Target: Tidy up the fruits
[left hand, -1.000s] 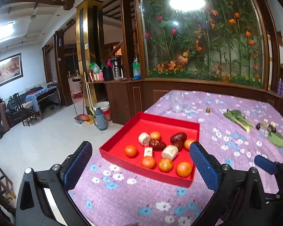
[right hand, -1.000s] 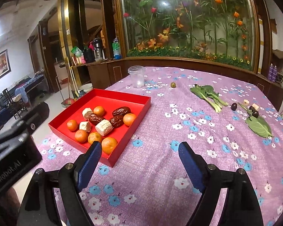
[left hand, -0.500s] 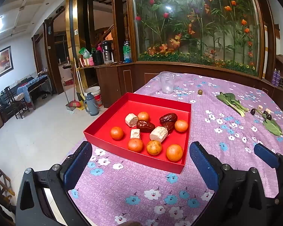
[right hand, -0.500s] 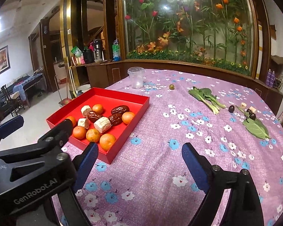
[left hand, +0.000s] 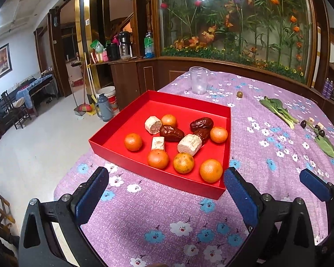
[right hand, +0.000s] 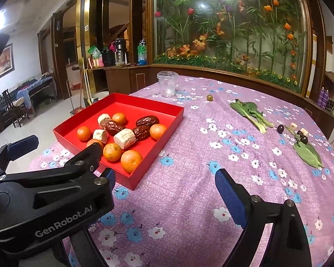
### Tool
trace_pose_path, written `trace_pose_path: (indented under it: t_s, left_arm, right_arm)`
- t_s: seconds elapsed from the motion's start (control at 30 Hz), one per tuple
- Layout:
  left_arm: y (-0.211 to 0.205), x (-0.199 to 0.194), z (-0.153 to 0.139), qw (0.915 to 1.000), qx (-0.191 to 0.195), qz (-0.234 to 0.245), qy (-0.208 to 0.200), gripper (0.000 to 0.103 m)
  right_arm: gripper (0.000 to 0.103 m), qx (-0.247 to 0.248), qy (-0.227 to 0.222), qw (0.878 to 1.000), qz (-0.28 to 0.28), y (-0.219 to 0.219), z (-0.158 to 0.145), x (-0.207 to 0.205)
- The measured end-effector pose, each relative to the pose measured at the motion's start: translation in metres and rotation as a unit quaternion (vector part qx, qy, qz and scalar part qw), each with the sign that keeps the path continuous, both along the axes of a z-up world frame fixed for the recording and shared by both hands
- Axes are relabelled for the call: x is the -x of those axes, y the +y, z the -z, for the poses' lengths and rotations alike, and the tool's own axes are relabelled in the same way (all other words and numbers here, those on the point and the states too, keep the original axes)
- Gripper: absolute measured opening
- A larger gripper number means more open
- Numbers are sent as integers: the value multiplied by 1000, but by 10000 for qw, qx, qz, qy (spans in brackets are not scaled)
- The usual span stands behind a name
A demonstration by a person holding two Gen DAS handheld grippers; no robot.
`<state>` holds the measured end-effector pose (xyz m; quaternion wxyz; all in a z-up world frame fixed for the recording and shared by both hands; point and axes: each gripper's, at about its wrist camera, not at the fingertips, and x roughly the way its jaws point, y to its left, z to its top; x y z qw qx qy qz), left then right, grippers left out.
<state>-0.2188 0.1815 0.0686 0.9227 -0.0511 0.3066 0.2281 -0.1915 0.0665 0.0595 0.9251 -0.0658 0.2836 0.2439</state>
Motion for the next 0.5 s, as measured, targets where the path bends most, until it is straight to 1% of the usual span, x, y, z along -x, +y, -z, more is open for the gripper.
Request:
trace_pose_path:
  t_s: [0.23,0.37,0.5]
  left_arm:
    - [12,-3,7,9998,180,-3,29,103]
    - [20,-5,10,9994,351,65,35,103]
    - [25,-5,9,9990,440,89,-11,103]
  right_arm:
    - [94,67,81,9999,-32,10,6,-4]
    - [94,137,115,9998,-61,18,9,-6]
    - [94,217,119,9996,-109,25,12,-7]
